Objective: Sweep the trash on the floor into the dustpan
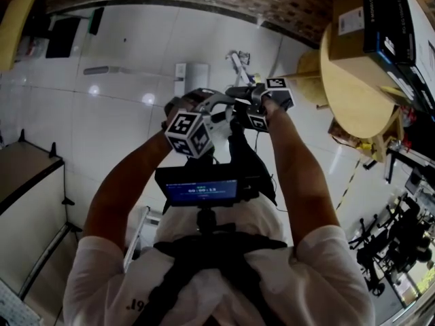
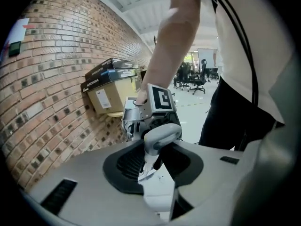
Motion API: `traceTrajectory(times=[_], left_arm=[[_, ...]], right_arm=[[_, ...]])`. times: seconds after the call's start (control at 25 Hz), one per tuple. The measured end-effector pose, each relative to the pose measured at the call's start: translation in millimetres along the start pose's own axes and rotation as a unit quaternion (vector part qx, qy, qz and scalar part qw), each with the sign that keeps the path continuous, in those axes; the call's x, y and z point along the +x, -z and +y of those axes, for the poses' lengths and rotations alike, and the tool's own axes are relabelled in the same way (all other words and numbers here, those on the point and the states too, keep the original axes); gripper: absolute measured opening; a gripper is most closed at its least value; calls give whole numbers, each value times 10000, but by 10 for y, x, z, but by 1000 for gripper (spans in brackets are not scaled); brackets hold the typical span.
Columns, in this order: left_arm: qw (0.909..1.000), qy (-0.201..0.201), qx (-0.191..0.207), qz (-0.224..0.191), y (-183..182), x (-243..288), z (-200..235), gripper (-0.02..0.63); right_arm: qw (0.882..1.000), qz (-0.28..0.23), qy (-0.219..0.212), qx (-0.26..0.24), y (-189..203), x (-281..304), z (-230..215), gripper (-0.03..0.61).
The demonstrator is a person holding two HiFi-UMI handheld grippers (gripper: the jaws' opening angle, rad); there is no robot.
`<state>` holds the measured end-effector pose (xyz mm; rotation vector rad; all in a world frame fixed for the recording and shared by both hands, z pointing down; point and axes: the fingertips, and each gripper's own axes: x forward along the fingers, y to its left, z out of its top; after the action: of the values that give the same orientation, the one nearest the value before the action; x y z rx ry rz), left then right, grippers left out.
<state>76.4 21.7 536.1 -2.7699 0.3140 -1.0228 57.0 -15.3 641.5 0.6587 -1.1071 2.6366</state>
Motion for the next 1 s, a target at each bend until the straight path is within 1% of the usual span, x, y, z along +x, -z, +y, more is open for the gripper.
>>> traceTrajectory(times=[0.12,0.2,0.32,0.36,0.4,0.48,0.56,0.6,0.68,0.76,0.84,0.92,1.0], left_arm=[[9997,13,221,92,41,-27,78,106],[9991,50,403,91,32,-30,117,106],[9977,110,668,-17,-78,-2,197,107],[9970,129,761,-4,-100,7,223,107],[9964,132,837,7,-104,8,246,107],[9955,91,938,14,-81,-7,275,107],[9947,24,1025,60,-60,-18,280,107],[9946,9,1037,75,-58,-20,271,107],[9946,28,1036,57,-74,-33,228,109],[9938,101,1102,61,-90,-87,156,112],[9925,231,1190,181,-11,-187,71,121],[9919,317,1168,387,198,-317,8,130],[9934,246,1009,492,335,-514,37,130]], right_arm=[[9993,57,-325,176,-32,79,69,169],[9980,-5,-519,355,-70,116,94,170],[9919,-395,-955,743,-193,173,161,169],[9886,-534,-1120,851,-221,176,201,130],[9859,-645,-1250,906,-248,168,232,135],[9840,-766,-1348,884,-291,150,252,135],[9851,-795,-1284,822,-295,152,258,135],[9869,-776,-1191,764,-286,156,254,132],[9926,-646,-865,558,-248,169,211,129],[9978,-456,-408,261,-175,158,127,129],[9995,-266,140,-96,-105,86,-33,127],[9961,22,729,-496,-116,-22,-371,127],[9855,324,1364,-952,-89,-185,-669,124]])
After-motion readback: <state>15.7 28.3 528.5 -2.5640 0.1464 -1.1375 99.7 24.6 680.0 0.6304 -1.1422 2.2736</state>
